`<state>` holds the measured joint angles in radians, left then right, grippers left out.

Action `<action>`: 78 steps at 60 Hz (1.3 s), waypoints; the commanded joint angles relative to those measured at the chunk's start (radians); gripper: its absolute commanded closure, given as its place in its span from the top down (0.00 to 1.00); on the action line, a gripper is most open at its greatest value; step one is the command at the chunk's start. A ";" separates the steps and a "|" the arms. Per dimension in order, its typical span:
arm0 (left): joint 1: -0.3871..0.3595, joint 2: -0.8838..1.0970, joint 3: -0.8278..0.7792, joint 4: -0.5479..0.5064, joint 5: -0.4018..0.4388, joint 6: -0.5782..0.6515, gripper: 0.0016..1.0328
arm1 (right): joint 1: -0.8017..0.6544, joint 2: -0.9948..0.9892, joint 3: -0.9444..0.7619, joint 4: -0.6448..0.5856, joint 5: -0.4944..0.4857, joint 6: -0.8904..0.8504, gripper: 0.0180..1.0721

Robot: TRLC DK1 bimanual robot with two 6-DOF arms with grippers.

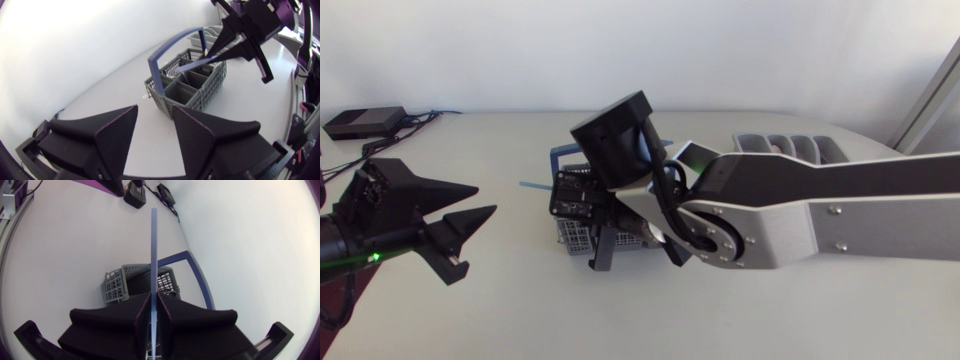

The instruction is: Unload the cutlery basket into the drawer organizer.

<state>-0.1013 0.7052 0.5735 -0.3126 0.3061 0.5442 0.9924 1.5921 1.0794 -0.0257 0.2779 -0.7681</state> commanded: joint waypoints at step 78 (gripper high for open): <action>-0.529 0.139 -0.024 -0.049 -0.409 0.284 0.45 | 0.196 -0.052 -0.150 0.017 0.195 -0.280 0.12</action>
<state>-0.6216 0.8227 0.5762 -0.3733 -0.0891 0.7914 1.1797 1.5517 0.9600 -0.0261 0.4610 -1.0046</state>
